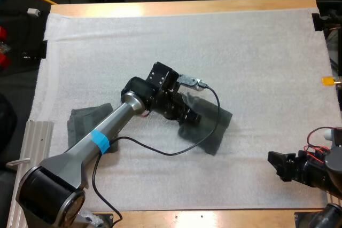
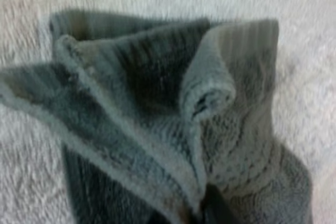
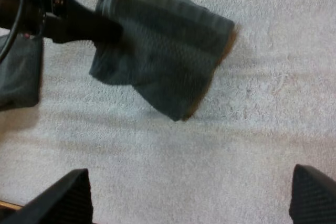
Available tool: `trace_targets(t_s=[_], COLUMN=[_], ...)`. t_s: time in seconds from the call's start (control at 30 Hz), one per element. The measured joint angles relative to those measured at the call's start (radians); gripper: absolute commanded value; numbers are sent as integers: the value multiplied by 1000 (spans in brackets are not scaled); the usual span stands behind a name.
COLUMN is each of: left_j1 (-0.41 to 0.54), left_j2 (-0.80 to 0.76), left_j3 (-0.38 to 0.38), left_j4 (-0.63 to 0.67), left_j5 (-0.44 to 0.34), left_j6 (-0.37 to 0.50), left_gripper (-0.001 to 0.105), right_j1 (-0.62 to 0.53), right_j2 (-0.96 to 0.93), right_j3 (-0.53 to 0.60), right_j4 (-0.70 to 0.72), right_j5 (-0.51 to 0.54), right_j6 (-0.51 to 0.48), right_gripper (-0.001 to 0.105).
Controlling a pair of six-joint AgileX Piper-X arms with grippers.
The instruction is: Pick towel from pile, fold and stack
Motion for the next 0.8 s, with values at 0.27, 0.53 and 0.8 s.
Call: trace_targets(t_s=[0.27,0.53,0.8], left_j1=[0,0,0], left_j2=[33,83,76], left_j3=[-2,-2,-17], left_j4=[-67,-35,-28], left_j5=[-7,-106,-247], left_j6=[-1,-1,24], left_gripper=[50,66,66], right_j1=[0,0,0], right_j2=[0,0,0], right_j3=[0,0,0], right_j4=[0,0,0], right_j5=[0,0,0], right_j6=[5,5,5], right_gripper=[74,74,74])
